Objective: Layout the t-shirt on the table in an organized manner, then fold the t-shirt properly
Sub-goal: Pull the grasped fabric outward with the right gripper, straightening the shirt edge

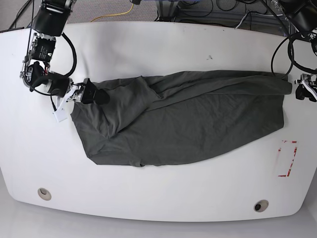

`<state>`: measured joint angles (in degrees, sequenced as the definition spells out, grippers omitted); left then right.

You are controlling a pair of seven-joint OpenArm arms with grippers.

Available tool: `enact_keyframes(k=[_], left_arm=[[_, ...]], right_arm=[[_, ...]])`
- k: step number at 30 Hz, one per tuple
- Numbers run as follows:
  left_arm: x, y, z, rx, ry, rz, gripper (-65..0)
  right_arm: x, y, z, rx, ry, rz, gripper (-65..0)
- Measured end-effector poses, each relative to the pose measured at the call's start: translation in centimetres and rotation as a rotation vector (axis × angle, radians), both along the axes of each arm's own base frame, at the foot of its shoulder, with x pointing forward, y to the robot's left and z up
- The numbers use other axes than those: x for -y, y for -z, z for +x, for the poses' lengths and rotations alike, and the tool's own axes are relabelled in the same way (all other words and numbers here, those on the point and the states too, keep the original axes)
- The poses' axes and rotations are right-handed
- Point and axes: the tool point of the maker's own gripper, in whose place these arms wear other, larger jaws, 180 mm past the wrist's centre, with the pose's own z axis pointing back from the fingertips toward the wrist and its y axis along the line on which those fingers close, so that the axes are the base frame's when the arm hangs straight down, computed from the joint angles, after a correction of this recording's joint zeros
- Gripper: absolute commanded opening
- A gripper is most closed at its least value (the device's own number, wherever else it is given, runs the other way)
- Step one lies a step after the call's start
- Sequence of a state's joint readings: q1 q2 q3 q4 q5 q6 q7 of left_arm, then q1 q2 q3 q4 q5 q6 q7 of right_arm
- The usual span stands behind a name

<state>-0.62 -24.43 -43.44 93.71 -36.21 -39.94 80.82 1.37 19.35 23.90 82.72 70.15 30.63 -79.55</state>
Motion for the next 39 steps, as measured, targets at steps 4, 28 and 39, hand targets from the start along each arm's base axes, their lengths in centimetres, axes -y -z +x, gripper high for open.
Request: enact_keyframes(k=[4, 28, 39], left_arm=[[0.0, -0.1, 0.1, 0.003, 0.001, -0.002, -34.3], [0.1, 0.0, 0.1, 0.004, 0.001, -0.004, -34.2], [0.1, -0.1, 0.1, 0.006, 0.002, -0.005, -34.0]], right_arm=[[0.1, -0.4, 0.3, 0.03, -0.02, -0.103, -2.7], [-0.3, 3.4, 0.8, -0.054, -0.035, -0.153, -2.9], [-1.0, 1.8, 1.6, 0.014, -0.074, -0.182, -2.9]])
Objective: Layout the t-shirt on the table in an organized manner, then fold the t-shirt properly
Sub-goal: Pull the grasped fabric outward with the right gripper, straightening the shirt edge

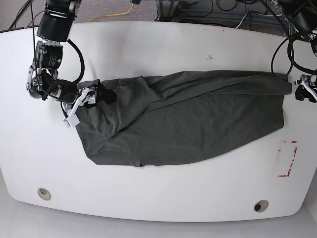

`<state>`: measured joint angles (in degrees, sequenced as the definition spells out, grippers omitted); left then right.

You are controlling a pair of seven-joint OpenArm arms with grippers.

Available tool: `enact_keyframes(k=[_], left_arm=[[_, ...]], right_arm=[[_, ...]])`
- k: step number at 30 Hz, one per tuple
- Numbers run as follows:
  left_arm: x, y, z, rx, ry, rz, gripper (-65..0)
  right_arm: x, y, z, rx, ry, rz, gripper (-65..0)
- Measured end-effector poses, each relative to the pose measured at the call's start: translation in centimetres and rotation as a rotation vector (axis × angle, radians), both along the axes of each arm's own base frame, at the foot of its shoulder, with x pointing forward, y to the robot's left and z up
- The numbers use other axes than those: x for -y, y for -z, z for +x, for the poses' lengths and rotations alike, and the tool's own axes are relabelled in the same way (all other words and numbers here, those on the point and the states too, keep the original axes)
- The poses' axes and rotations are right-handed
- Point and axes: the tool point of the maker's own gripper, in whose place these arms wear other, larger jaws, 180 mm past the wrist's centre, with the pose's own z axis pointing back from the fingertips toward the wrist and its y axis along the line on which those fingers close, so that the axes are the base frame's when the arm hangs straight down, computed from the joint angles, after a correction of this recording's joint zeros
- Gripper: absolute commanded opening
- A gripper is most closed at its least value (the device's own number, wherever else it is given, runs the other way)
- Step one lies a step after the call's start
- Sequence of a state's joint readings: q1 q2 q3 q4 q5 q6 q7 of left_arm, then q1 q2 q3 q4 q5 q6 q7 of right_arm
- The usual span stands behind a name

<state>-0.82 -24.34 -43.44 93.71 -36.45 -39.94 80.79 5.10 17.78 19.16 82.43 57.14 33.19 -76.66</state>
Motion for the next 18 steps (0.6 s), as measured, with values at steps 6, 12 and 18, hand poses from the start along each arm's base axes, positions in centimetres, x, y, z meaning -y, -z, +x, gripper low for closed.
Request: enact_keyframes(k=[6, 12, 18], left_arm=[[0.0, 0.0, 0.0, 0.0, 0.0, 0.0, -34.0], [0.0, 0.0, 0.0, 0.001, -0.001, 0.0, -34.0], [0.0, 0.1, -0.1, -0.002, -0.001, 0.0, -34.0]], right_arm=[[-0.2, 0.2, -0.2, -0.006, -0.002, 0.002, -3.0], [-0.3, 0.2, -0.1, -0.005, -0.002, 0.005, -3.0], [1.5, -0.1, -0.2, -0.004, -0.004, -0.041, -3.0]])
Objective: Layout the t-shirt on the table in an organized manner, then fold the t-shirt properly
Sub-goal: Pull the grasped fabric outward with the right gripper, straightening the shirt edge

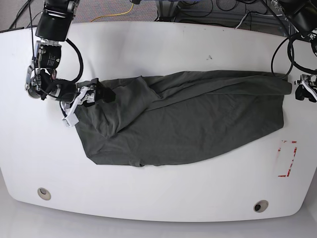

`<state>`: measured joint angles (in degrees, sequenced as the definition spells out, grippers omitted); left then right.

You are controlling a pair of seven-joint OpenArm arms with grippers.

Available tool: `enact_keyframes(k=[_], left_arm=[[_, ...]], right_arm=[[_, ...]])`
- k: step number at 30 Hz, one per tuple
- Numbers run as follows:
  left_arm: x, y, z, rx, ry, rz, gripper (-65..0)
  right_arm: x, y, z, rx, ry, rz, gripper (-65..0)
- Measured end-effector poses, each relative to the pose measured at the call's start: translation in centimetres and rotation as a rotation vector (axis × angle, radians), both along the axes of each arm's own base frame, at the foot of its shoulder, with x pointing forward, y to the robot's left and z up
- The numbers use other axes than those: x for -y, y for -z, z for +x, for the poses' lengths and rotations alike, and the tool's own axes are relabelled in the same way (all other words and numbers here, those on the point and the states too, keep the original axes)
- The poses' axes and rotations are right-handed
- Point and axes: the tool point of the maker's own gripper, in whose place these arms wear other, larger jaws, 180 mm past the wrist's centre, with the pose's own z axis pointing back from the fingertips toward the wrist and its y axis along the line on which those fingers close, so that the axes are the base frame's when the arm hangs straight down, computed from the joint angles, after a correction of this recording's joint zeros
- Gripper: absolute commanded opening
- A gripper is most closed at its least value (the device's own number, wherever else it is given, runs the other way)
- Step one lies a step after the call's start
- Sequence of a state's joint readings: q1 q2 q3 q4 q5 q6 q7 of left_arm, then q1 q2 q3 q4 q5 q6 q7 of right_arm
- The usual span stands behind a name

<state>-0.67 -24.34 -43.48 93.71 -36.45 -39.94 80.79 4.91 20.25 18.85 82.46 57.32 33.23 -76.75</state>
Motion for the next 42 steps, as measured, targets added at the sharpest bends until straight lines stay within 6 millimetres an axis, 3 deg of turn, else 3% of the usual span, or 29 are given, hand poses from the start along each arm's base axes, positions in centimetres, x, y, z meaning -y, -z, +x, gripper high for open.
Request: enact_keyframes(k=[7, 13, 21, 27, 37, 42], left_arm=[[0.0, -0.1, 0.1, 0.005, 0.0, -0.001, -34.0], [0.1, -0.2, 0.2, 0.012, 0.002, -0.003, -34.0], [1.2, -1.0, 1.2, 0.086, 0.031, -0.058, -34.0], [1.3, -1.1, 1.3, 0.091, 0.033, -0.062, -33.9], [1.3, -1.6, 1.8, 0.131, 0.032, -0.064, -33.9], [3.1, -1.1, 2.8, 0.123, 0.113, -0.051, -33.9]], right_arm=[[6.7, -2.0, 0.8, 0.058, 0.058, -0.154, -3.0], [9.0, -1.0, -0.6, 0.045, 0.058, -0.304, -3.0], [9.1, 0.2, -1.5, 0.094, 0.04, -0.481, -3.0], [7.1, 1.9, -2.5, 0.081, -0.015, -0.468, -3.0], [6.7, 3.9, -2.9, 0.068, -0.038, -0.515, -3.0], [6.0, 4.4, -2.9, 0.067, -0.038, -0.513, -3.0]])
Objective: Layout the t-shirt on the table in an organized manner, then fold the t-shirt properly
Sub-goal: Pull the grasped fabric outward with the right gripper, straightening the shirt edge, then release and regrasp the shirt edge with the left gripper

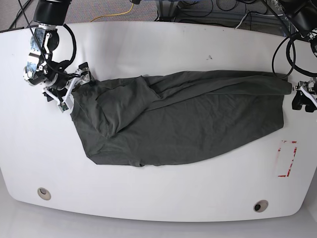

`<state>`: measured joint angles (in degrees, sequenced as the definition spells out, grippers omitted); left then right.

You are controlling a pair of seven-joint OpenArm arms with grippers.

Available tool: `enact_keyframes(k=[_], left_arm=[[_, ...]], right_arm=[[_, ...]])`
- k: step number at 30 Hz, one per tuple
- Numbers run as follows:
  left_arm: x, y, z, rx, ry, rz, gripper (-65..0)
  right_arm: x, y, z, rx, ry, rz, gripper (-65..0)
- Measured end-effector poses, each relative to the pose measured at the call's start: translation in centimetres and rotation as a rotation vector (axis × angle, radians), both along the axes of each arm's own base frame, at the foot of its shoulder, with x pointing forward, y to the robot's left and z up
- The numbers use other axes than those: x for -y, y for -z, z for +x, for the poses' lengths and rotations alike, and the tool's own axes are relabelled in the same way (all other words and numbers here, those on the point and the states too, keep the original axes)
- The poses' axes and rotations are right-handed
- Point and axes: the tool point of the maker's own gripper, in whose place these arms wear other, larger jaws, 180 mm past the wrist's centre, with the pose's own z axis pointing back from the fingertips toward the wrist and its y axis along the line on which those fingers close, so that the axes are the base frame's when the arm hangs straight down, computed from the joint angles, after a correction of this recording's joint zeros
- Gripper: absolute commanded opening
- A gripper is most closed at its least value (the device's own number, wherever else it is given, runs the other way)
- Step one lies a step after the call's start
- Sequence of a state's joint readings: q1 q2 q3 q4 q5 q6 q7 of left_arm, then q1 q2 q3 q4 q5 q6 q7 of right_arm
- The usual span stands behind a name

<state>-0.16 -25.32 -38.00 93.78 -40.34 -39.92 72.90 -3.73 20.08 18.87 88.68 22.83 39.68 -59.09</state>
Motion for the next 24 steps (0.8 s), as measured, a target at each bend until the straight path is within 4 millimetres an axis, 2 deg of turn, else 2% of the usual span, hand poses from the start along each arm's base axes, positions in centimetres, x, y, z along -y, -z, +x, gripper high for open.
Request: enact_keyframes(k=[4, 6, 8, 12, 18, 20, 24], left_arm=[[2.8, 0.8, 0.1, -0.021, 0.083, -0.004, -33.8], [3.0, 0.6, -0.4, -0.029, 0.092, 0.027, -33.8], [2.1, 0.2, -0.8, -0.035, 0.075, 0.075, -33.8], [-1.3, 0.4, -2.1, -0.064, -0.038, 0.102, -29.7], [-5.5, 3.3, -5.5, -0.153, -0.219, 0.002, -23.1], [-6.4, 4.2, -6.4, -0.177, -0.262, -0.027, -22.6], [-6.7, 5.4, -6.9, -0.209, -0.281, -0.063, -22.8]], right_arm=[[-0.1, 0.0, 0.0, 0.0, 0.0, 0.001, -3.0], [-0.1, 0.0, 0.0, 0.0, 0.001, 0.001, -3.0], [0.0, 0.0, 0.0, -0.001, 0.0, -0.001, -3.0], [0.0, 0.0, 0.0, 0.0, 0.0, -0.002, -3.0], [0.0, 0.0, 0.0, 0.002, 0.0, -0.001, -3.0], [0.1, 0.0, 0.0, 0.0, 0.0, -0.004, -3.0], [0.1, -0.1, 0.1, 0.003, 0.0, -0.002, -3.0]])
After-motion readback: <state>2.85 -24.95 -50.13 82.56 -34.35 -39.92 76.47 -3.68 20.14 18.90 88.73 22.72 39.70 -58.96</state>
